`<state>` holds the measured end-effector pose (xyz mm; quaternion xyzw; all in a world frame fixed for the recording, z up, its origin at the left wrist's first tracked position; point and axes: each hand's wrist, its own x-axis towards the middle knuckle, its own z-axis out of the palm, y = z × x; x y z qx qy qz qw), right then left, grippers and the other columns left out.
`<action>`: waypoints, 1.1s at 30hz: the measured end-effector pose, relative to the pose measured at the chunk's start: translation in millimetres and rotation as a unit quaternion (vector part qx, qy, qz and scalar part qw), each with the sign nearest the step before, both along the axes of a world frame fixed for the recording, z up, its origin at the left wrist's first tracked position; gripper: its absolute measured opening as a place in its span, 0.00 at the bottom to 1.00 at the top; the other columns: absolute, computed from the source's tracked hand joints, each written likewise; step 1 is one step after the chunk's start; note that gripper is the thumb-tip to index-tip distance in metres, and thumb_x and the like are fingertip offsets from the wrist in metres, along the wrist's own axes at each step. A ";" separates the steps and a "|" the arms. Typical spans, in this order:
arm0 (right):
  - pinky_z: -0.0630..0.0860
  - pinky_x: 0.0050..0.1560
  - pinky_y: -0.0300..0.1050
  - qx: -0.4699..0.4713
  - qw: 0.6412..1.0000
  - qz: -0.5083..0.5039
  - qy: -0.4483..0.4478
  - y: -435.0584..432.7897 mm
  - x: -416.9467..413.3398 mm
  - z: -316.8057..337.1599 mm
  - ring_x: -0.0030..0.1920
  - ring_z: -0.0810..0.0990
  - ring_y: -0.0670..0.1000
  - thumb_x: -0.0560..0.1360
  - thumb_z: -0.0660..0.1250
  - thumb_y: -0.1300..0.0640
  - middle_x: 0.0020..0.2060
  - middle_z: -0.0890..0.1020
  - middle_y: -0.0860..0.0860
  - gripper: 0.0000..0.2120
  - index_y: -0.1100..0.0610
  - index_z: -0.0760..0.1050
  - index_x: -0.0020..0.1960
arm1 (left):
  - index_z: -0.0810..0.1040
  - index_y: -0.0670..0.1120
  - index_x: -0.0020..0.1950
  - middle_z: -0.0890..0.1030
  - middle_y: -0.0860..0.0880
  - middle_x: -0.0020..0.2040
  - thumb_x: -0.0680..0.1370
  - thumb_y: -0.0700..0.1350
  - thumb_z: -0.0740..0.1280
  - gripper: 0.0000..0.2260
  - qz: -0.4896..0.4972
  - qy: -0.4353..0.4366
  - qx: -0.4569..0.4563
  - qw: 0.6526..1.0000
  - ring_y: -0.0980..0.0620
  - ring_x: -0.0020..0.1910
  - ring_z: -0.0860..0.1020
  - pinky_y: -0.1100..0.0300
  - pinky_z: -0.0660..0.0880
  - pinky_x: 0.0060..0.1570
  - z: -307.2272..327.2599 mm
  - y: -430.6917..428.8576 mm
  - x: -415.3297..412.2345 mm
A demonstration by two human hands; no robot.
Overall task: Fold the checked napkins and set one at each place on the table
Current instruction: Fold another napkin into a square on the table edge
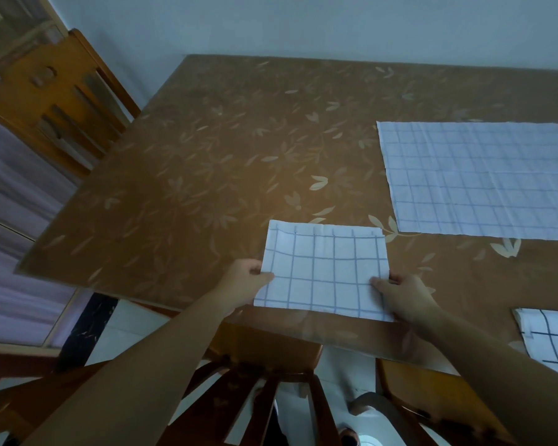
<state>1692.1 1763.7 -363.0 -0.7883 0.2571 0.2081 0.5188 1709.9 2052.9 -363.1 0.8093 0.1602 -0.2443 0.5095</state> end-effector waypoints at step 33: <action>0.71 0.46 0.46 -0.121 0.989 -0.033 -0.079 17.1 18.8 -2.6 0.44 0.76 0.53 0.79 0.64 0.53 0.41 0.78 0.49 0.06 0.56 0.75 0.49 | 0.72 0.48 0.44 0.75 0.51 0.40 0.80 0.48 0.66 0.08 -0.010 -0.070 0.118 0.991 0.52 0.43 0.75 0.62 0.69 0.36 -6.4 -11.2 19.8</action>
